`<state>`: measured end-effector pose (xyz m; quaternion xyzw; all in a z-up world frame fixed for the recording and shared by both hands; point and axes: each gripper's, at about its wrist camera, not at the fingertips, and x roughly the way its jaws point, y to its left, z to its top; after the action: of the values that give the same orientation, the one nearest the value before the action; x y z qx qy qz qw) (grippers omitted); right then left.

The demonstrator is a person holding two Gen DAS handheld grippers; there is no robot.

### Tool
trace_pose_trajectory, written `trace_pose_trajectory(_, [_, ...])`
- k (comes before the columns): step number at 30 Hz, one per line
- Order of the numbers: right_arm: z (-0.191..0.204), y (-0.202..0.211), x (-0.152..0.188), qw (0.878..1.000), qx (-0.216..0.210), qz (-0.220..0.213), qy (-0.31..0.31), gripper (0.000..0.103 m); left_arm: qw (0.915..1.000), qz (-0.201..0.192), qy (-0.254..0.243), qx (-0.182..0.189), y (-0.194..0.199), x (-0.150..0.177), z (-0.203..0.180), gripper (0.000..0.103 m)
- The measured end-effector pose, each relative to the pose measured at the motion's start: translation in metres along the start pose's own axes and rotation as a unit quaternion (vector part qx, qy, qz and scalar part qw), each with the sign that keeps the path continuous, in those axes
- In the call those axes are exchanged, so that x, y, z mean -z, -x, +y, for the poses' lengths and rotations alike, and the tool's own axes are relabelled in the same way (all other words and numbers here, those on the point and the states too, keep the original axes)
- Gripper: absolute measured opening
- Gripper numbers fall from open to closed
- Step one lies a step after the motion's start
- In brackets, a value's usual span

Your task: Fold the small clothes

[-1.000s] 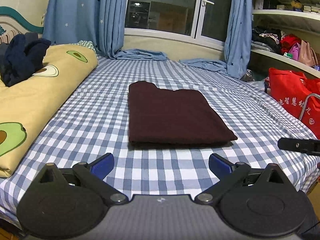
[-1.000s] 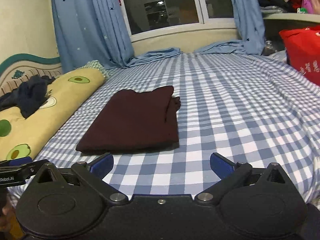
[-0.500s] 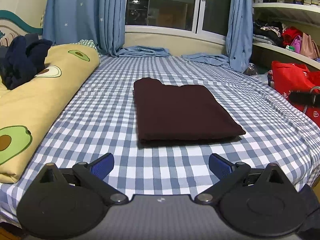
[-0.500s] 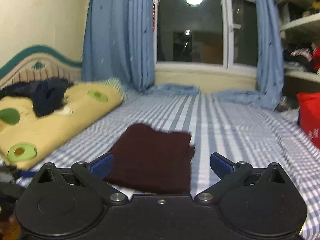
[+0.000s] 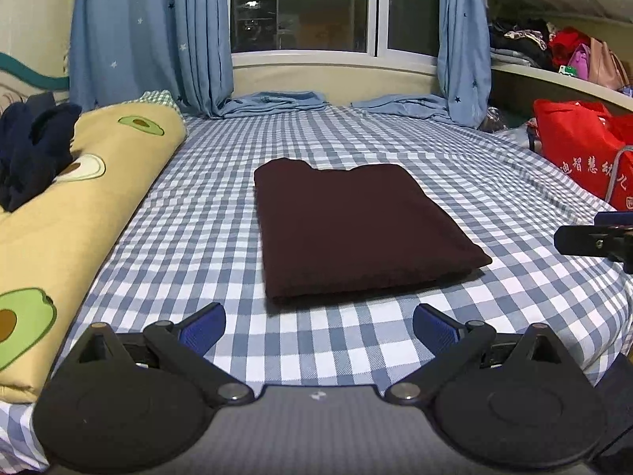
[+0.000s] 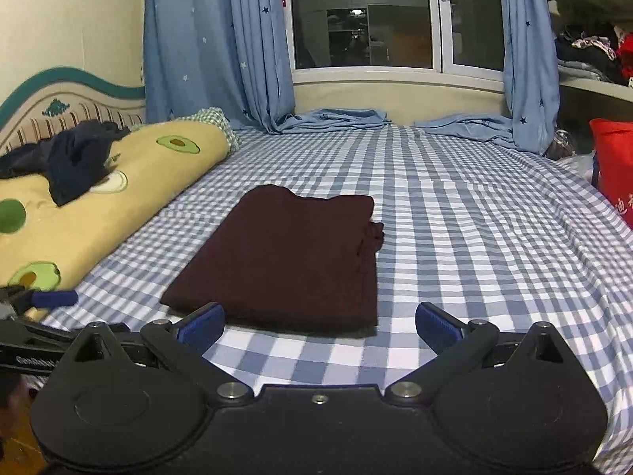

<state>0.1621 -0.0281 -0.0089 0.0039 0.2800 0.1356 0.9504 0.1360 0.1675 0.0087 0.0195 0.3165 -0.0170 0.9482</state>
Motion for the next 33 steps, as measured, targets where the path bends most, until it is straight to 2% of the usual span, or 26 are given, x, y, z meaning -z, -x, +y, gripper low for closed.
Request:
trace_pose_trajectory(4, [-0.008, -0.007, 0.000, 1.000, 0.011, 0.003, -0.001, 0.102, 1.0000, 0.006, 0.002, 0.002, -0.005, -0.005, -0.003, 0.102])
trace_pose_trajectory(10, [-0.009, -0.016, 0.002, 1.000, -0.015, 0.021, -0.005, 0.102, 0.9999, 0.015, -0.006, 0.001, -0.013, -0.012, -0.006, 0.102])
trace_pose_trajectory(23, [-0.010, -0.017, 0.000, 1.000, -0.013, 0.004, 0.000, 0.102, 0.9999, 0.015, -0.004, -0.006, -0.018, -0.017, -0.007, 0.102])
trace_pose_trajectory(29, [-0.011, -0.015, 0.001, 0.999, -0.031, 0.003, -0.009, 0.102, 0.9999, 0.012, -0.010, -0.007, -0.019, -0.017, -0.008, 0.102])
trace_pose_trajectory(33, [-0.010, -0.012, 0.002, 1.000, -0.018, -0.008, 0.003, 0.102, 0.9999, 0.014, -0.008, -0.004, -0.021, -0.018, -0.010, 0.102])
